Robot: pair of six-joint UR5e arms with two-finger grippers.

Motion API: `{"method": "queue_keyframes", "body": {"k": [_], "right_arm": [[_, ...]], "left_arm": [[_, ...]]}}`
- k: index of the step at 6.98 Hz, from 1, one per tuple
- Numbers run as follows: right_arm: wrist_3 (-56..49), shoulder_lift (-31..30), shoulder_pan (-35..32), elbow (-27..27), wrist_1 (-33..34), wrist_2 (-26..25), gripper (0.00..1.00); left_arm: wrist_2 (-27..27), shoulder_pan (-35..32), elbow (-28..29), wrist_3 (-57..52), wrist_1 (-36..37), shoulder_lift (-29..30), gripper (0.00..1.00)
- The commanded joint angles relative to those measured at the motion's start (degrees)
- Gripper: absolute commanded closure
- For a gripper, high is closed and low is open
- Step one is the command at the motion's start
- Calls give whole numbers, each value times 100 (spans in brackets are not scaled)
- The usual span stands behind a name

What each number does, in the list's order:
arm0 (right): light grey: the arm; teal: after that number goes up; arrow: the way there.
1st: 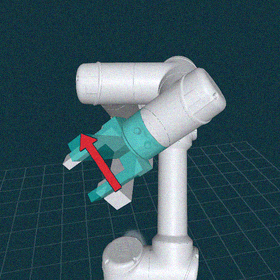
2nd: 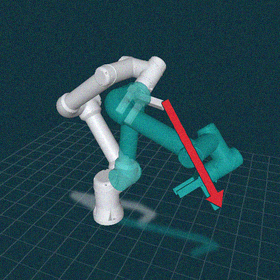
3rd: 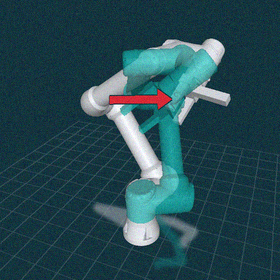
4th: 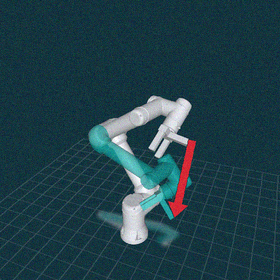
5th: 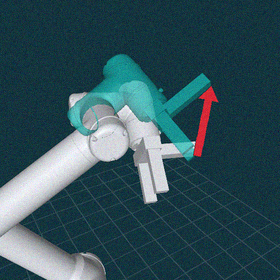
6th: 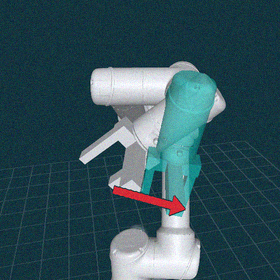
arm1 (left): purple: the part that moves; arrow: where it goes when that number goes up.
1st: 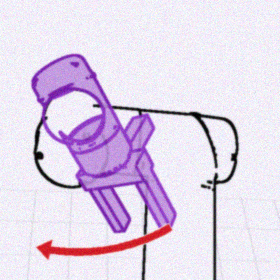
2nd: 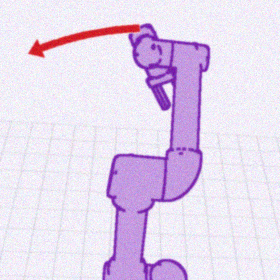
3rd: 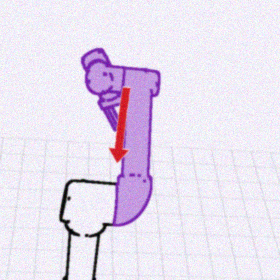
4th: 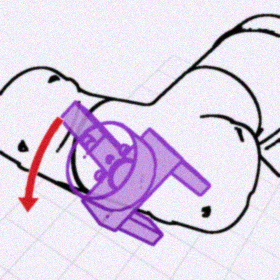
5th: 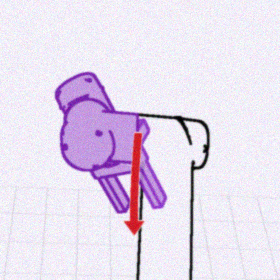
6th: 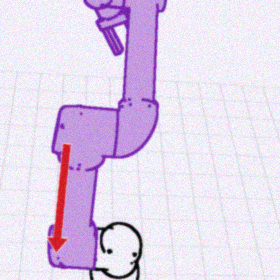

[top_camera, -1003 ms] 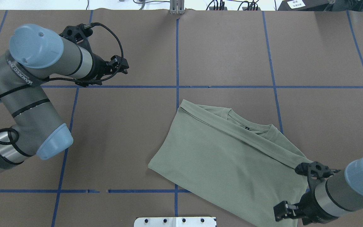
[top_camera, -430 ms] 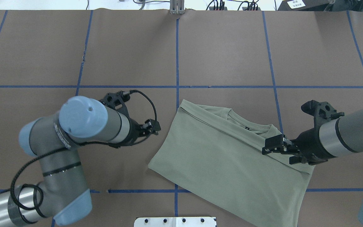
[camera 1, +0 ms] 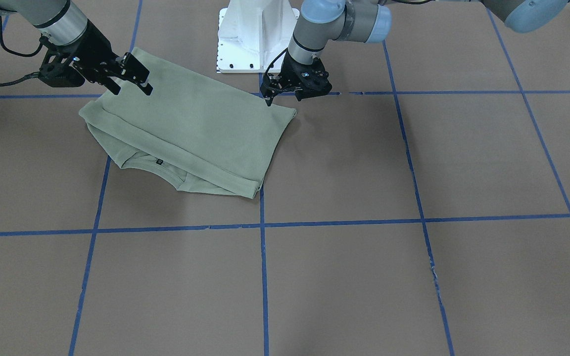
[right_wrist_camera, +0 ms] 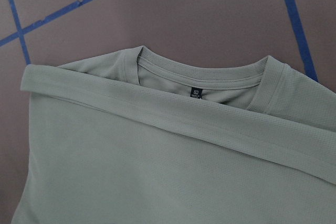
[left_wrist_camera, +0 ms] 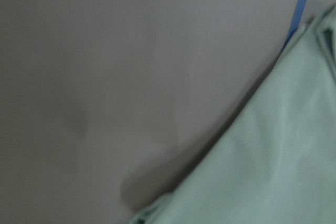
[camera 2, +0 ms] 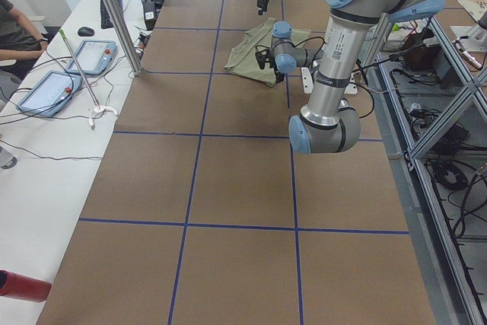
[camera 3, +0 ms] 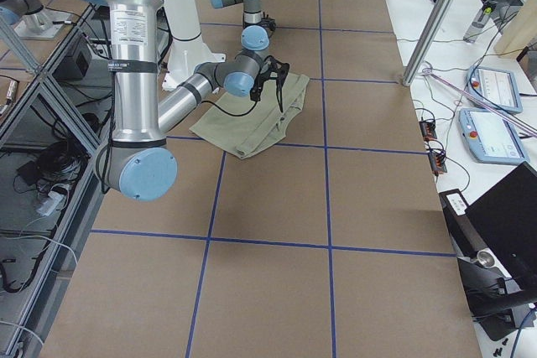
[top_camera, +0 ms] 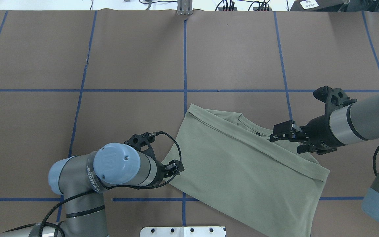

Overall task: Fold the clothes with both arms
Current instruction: 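Hold the shirt with the right gripper while the left gripper grasps the near edge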

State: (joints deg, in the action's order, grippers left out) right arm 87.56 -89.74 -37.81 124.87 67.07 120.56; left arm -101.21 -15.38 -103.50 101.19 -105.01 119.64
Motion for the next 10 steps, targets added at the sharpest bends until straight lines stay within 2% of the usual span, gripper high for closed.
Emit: {"method": "queue_keyframes", "body": {"k": [1, 2, 7, 8, 10], "right_arm": [[-2, 26, -112, 20, 8, 20, 0], [6, 18, -112, 20, 8, 21, 0], [6, 17, -130, 11, 8, 21, 0], [6, 35, -191, 20, 8, 21, 0], [6, 26, -200, 11, 17, 29, 0]], "left_arm": [[189, 53, 225, 7, -37, 86, 2], [224, 44, 225, -2, -37, 86, 2], [392, -105, 304, 6, -37, 68, 19], [392, -106, 313, 15, -37, 68, 24], [383, -106, 295, 33, -29, 51, 47]]}}
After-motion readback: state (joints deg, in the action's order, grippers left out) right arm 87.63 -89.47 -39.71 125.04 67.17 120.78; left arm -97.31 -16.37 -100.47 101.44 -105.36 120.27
